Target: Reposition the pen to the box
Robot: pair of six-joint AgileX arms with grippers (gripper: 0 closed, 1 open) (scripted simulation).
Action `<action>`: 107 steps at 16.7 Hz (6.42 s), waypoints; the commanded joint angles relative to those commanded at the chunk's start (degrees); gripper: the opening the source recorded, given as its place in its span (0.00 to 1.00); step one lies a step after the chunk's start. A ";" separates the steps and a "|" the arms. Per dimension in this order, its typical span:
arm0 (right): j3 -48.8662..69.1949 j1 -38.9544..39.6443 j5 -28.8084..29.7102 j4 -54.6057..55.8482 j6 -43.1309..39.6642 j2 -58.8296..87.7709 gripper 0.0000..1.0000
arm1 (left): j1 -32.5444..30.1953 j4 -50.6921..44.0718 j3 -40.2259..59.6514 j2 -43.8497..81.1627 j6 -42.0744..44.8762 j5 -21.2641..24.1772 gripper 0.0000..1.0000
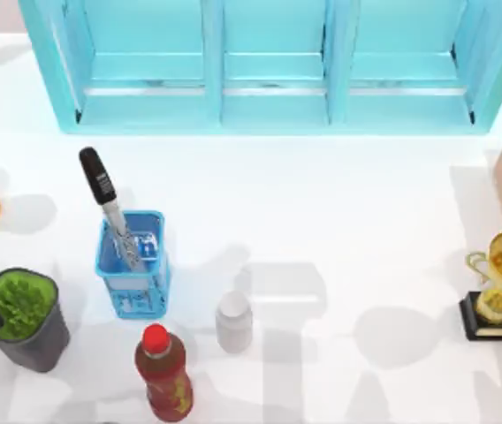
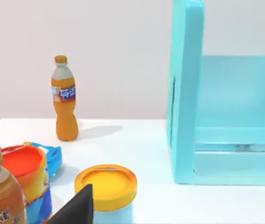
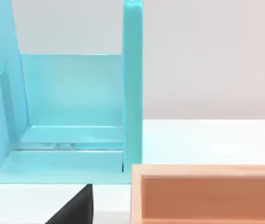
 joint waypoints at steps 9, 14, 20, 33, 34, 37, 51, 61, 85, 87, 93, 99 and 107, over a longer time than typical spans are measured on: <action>11.53 10.49 0.39 2.27 2.69 16.97 1.00 | 0.00 0.00 0.00 0.00 0.00 0.00 1.00; 27.14 24.50 1.14 5.33 6.31 44.45 1.00 | 0.00 0.00 0.00 0.00 0.00 0.00 1.00; 46.41 40.71 2.13 9.04 10.55 79.41 1.00 | 0.00 0.00 0.00 0.00 0.00 0.00 1.00; 61.04 54.50 2.91 11.62 13.88 105.63 1.00 | 0.00 0.00 0.00 0.00 0.00 0.00 1.00; 60.75 54.28 2.86 11.57 13.83 105.45 1.00 | 0.00 0.00 0.00 0.00 0.00 0.00 1.00; 62.66 53.88 2.49 11.64 13.61 107.12 1.00 | 0.00 0.00 0.00 0.00 0.00 0.00 1.00; 80.44 53.78 2.65 14.15 13.52 127.55 1.00 | 0.00 0.00 0.00 0.00 0.00 0.00 1.00; 80.44 53.78 2.65 14.15 13.52 127.55 0.32 | 0.00 0.00 0.00 0.00 0.00 0.00 1.00; 74.91 46.05 -5.84 0.31 9.19 107.08 0.00 | 0.00 0.00 0.00 0.00 0.00 0.00 1.00; 73.18 43.83 -7.80 -3.29 7.84 101.74 0.00 | 0.00 0.00 0.00 0.00 0.00 0.00 1.00; 69.37 39.31 -10.23 -9.90 5.72 92.43 0.00 | 0.00 0.00 0.00 0.00 0.00 0.00 1.00; 69.62 38.89 -10.28 -10.54 5.46 92.57 0.00 | 0.00 0.00 0.00 0.00 0.00 0.00 1.00; 70.57 13.87 -13.29 -31.92 -8.02 85.14 0.00 | 0.00 0.00 0.00 0.00 0.00 0.00 1.00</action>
